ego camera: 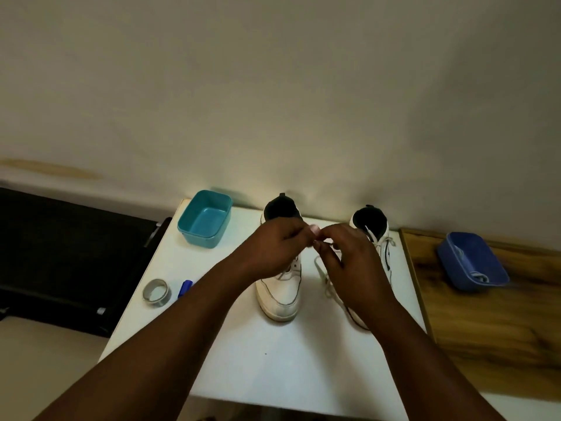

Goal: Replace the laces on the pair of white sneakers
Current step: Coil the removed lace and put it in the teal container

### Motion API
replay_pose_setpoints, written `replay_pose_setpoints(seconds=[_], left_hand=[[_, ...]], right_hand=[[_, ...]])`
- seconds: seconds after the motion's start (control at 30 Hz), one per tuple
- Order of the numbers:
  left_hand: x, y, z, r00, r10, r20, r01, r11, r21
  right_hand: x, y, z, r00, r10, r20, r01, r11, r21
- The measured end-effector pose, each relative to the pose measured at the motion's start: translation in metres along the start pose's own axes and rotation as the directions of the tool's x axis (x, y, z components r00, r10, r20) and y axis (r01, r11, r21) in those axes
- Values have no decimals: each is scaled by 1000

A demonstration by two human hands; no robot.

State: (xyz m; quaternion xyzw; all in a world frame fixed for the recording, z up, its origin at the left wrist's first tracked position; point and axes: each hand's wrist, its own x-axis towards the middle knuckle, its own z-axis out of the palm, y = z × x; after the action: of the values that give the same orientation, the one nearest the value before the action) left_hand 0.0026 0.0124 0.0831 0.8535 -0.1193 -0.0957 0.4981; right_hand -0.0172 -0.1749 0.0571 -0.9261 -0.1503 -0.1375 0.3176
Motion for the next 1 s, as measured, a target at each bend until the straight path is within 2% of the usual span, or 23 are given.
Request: replay_pose_setpoints(seconds=[0.1,0.2,0.27,0.37,0.43,0.6,0.73,0.8,1.0], left_hand=[[-10,15,-7,997,-66,38,69,994,-80],[-24,45,-25,997,-77,-29,74,993,-92],[-30,75,-47,988,-98,-122,73,978,-196],[-39,132,-95,941,-67,-330,-62,929,-364],[-48,174,-123,896,-32,-443,-168,899,-405],[-86,268,-171,791,91,-605,-451,756,-475],[-112,320,-205,660,83,-746,-623,616,-482],[-121,336,-218,616,70,-785,-658,593,-464],[-136,358,-229,586,1,-810,-625,637,-451]], right_hand=[[1,-15,-14,1000,6,-7,-6,999,41],[9,-30,-35,999,-23,44,22,999,35],[20,-36,-56,995,-60,86,64,997,-43],[43,-51,-106,989,-33,146,38,999,-29],[61,-68,-145,989,-24,148,30,999,-41],[108,-134,-245,988,14,154,6,992,-126],[128,-183,-318,998,41,55,-33,990,-134],[134,-209,-353,1000,19,5,-19,996,-90],[141,-298,-457,964,-105,-243,105,994,-11]])
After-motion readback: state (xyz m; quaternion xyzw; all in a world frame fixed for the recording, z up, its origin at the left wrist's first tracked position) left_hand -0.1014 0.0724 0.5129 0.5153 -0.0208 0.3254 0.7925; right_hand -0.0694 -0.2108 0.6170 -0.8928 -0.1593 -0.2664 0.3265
